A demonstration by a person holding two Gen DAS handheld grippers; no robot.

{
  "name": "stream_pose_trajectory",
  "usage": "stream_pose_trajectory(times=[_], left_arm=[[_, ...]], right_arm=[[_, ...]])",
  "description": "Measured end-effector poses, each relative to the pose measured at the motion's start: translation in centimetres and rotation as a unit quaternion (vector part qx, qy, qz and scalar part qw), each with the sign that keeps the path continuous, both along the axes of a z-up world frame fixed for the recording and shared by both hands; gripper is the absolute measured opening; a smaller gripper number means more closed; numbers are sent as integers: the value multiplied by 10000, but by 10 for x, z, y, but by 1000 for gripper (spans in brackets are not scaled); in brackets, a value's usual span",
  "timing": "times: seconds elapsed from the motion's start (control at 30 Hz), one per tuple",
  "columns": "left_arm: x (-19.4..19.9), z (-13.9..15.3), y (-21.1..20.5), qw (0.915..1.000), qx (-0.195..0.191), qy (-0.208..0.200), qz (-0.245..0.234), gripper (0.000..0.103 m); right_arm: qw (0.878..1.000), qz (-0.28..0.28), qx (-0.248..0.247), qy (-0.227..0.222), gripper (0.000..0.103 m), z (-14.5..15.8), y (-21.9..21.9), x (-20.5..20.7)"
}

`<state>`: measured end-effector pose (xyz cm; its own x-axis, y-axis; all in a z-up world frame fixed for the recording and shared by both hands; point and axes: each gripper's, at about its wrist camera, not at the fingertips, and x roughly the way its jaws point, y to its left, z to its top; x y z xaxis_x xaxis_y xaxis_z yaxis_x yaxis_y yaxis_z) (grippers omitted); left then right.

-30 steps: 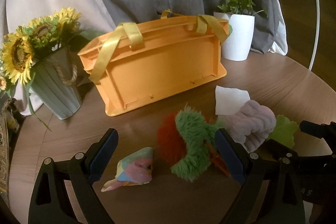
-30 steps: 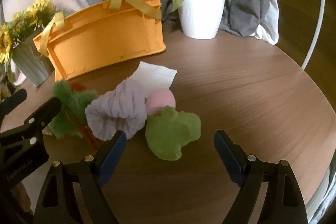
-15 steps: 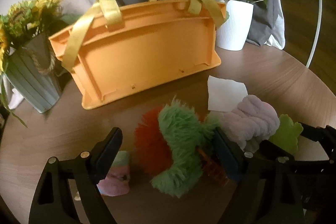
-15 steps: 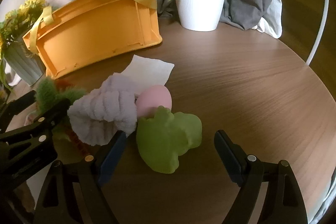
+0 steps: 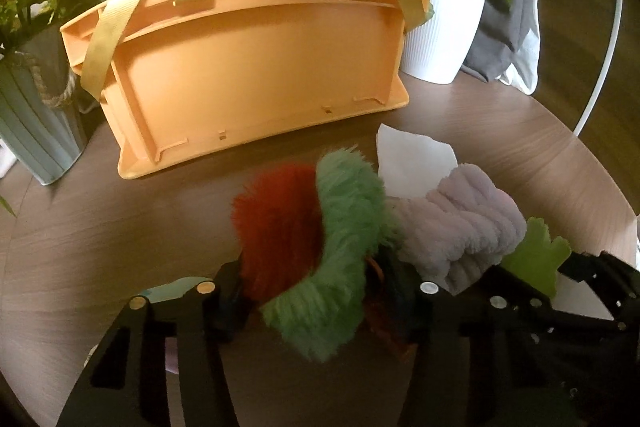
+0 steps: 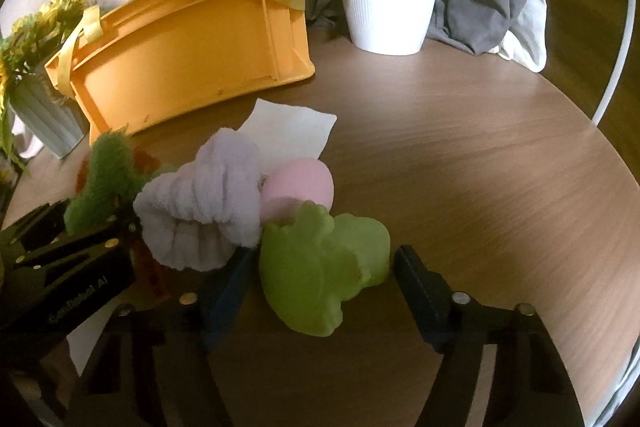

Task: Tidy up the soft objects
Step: 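Grasp the green-red fuzzy toy with the left tool while the right tool grasps the green sponge, then carry the fuzzy toy and green sponge with both tools over the orange crate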

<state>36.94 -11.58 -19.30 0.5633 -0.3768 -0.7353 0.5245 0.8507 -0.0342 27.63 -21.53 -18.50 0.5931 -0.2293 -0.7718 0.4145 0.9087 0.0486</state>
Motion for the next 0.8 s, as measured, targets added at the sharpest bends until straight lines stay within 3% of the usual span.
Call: stream_pose_trajectory(times=[0.33, 0.8], left_arm=[[-10, 15, 2, 9997, 8, -251, -45, 43], [-35, 66, 22, 9976, -295, -618, 62, 43]], right_arm=[[9999, -87, -40, -78, 66, 6, -4, -9], [9983, -114, -176, -547, 66, 53, 2, -32]])
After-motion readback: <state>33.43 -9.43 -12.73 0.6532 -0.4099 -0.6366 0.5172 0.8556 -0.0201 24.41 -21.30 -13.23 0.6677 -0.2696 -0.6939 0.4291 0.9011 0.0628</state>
